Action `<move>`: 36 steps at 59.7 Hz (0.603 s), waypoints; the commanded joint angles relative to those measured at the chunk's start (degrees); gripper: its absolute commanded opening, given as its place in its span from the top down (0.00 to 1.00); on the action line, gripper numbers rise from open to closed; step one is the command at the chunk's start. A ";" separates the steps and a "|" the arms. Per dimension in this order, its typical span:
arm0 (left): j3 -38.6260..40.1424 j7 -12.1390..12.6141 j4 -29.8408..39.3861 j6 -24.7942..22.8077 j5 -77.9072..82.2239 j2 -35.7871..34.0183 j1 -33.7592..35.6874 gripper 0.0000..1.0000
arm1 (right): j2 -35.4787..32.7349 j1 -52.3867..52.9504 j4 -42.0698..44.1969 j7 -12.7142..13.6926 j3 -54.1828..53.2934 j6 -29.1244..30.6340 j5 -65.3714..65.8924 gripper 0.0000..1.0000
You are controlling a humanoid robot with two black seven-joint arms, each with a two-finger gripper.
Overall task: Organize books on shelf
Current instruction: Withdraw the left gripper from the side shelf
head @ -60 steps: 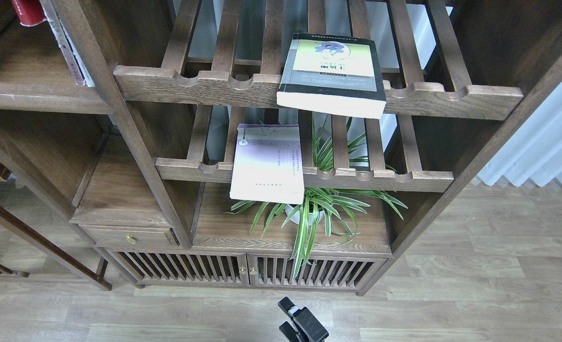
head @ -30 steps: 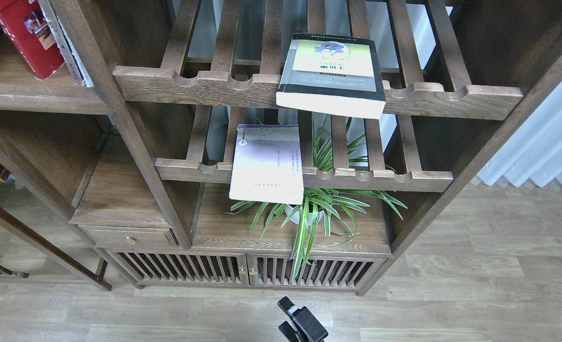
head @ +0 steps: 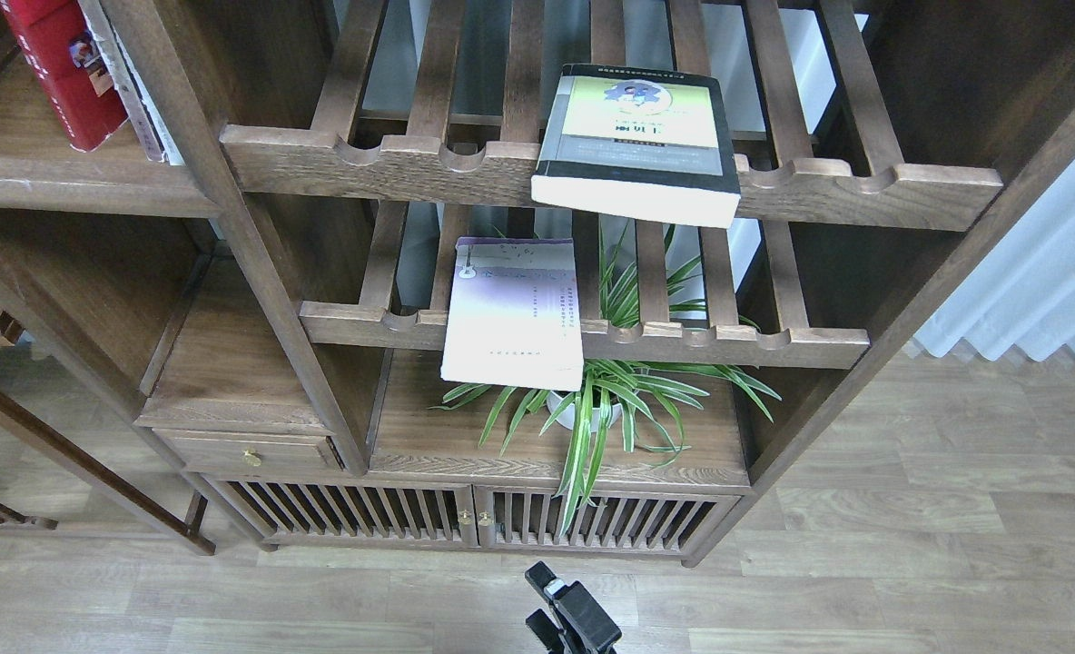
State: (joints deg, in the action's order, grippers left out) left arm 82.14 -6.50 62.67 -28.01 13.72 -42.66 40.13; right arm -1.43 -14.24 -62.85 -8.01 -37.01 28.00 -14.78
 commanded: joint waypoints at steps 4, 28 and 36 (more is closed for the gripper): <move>7.06 0.00 5.36 0.01 -3.17 -0.23 -10.51 0.59 | 0.03 0.53 0.01 0.01 0.00 0.00 -0.07 0.00; 12.43 -0.09 13.79 0.01 -7.83 1.26 -31.69 0.48 | 1.43 0.53 0.01 0.01 -0.26 0.00 -0.60 0.00; 12.43 0.00 15.38 0.01 -8.71 4.33 -37.14 0.31 | 1.43 0.53 0.44 0.01 -0.17 0.00 -0.95 0.00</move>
State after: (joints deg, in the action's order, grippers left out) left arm 94.52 -6.51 76.89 -28.00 5.51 -40.53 7.20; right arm -0.05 -13.71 -62.82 -8.00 -37.24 28.00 -15.45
